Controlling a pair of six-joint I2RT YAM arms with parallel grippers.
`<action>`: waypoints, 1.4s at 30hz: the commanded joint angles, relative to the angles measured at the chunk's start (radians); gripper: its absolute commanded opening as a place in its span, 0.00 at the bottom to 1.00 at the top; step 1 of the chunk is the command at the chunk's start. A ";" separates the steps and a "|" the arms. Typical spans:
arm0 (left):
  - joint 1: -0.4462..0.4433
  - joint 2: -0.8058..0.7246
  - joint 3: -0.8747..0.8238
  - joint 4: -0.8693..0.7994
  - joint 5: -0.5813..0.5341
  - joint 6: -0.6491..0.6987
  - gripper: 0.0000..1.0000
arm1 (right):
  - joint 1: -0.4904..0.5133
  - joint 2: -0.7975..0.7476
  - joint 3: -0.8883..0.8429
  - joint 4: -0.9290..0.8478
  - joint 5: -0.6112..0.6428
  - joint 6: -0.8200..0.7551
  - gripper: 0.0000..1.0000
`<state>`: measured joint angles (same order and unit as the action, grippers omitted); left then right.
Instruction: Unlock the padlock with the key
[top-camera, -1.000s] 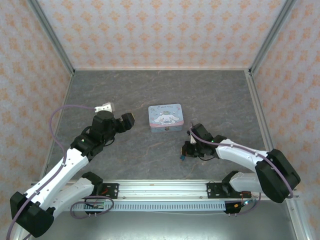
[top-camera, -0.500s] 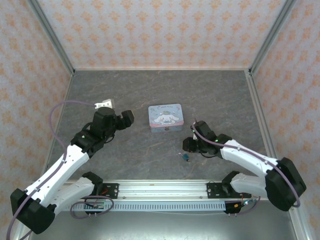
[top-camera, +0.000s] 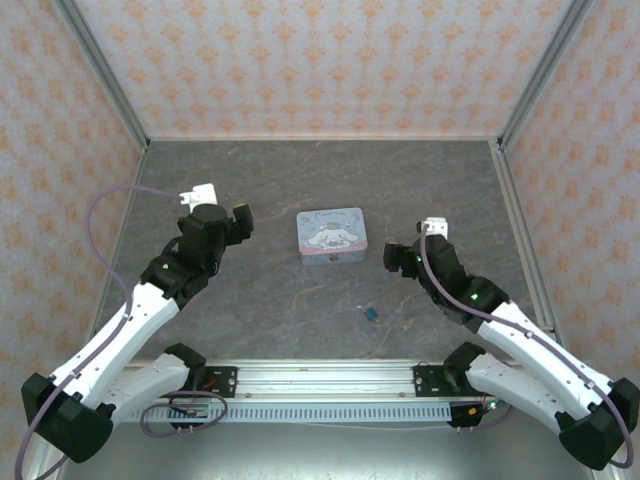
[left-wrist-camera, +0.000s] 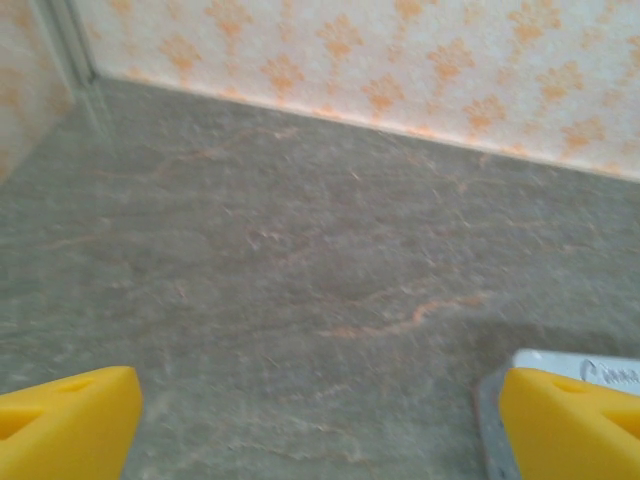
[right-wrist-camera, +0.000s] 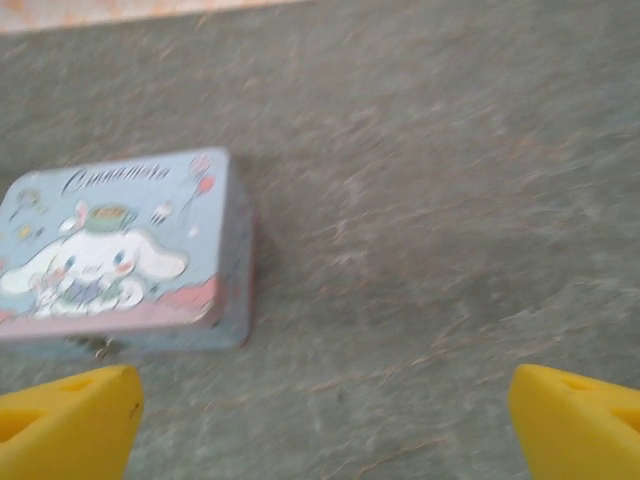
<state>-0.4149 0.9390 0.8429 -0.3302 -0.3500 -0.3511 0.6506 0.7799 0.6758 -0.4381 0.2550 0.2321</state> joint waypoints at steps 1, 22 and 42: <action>0.033 0.000 -0.031 0.117 -0.115 0.079 0.93 | -0.004 -0.030 -0.037 0.073 0.230 -0.066 0.99; 0.100 0.168 -0.285 0.466 -0.200 0.234 0.95 | -0.515 0.060 -0.350 0.654 -0.052 -0.197 0.99; 0.210 0.255 -0.414 0.811 -0.049 0.316 0.95 | -0.598 0.517 -0.395 1.263 -0.197 -0.281 0.99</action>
<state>-0.2234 1.1759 0.4500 0.3676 -0.4217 -0.0536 0.0635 1.2675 0.2527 0.7158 0.0998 -0.0166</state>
